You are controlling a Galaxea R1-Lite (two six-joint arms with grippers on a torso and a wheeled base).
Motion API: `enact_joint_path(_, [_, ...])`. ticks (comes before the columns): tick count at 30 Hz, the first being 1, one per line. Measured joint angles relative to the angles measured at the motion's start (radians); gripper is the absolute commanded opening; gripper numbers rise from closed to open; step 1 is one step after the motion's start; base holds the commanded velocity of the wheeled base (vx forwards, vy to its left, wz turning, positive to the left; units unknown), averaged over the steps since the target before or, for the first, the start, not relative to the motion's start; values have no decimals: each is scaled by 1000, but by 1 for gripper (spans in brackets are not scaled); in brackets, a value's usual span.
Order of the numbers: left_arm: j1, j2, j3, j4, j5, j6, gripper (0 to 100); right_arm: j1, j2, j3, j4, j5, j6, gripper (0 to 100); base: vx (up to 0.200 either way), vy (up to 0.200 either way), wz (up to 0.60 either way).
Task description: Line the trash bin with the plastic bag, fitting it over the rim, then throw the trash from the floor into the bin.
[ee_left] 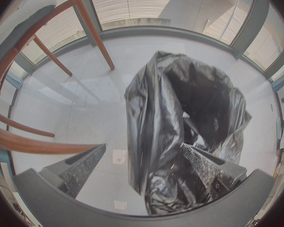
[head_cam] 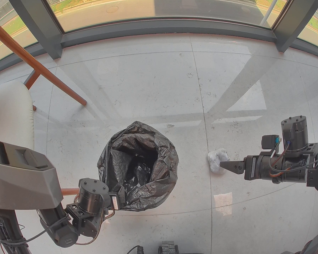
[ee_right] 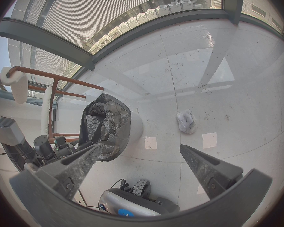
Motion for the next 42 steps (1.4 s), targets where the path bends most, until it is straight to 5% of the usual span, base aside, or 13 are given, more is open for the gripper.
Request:
enact_joint_path(21, [254,-112,-59,-8,-17,166,100,-1,-1,4,-2,0,0,100,0,0,0])
enact_joint_path(32, [307,-124,6,-7,-17,177,100,-1,3,2,-5,2,0,100,0,0,0])
enact_joint_path(42, [272,-139,18,-8,-44,180,100,-1,-1,6,-5,3,1,100,0,0,0])
